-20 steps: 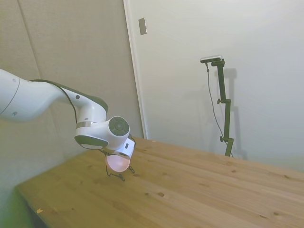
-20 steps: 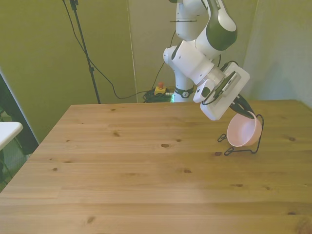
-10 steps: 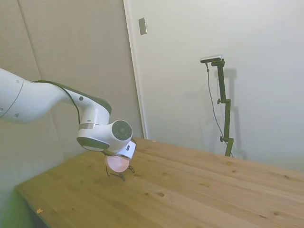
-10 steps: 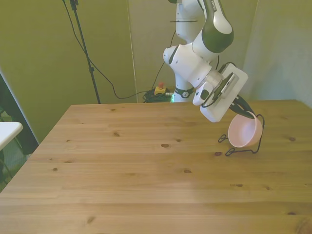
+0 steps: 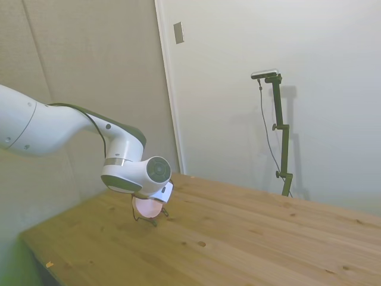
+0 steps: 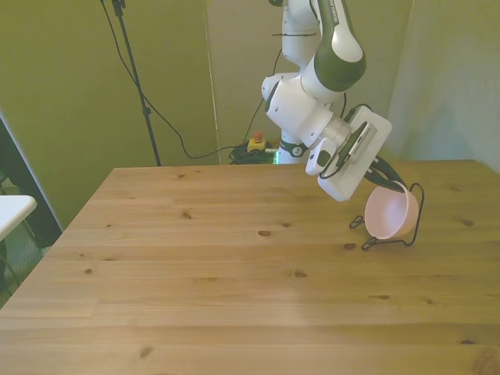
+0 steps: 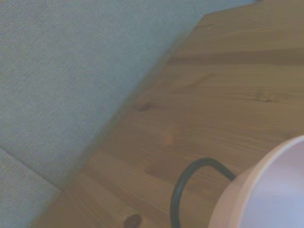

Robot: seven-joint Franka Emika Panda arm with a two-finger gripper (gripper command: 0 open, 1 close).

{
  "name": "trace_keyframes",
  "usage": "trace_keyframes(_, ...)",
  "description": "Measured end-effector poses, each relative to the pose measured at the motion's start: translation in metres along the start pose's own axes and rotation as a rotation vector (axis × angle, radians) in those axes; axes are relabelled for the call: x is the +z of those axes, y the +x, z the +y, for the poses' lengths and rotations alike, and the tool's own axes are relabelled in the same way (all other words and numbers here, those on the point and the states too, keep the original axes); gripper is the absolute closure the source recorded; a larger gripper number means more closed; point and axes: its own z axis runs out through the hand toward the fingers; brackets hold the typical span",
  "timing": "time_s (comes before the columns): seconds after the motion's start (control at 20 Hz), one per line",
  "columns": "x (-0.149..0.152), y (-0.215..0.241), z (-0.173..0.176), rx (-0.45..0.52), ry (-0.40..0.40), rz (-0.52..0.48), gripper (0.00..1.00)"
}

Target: Load the bowl

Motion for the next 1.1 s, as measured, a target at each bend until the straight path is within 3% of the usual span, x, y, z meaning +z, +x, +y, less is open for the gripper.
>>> trace_keyframes(0.05, 0.001, 0.001, 0.001, 0.002, -0.001, -0.001, 1.0)
trace_keyframes(0.1, 0.002, 0.002, 0.003, 0.005, -0.002, -0.002, 0.0)
trace_keyframes(0.8, 0.001, 0.004, 0.006, 0.018, -0.006, -0.001, 0.0)
trace_keyframes(1.1, -0.017, 0.006, -0.003, 0.029, -0.015, 0.021, 0.0)
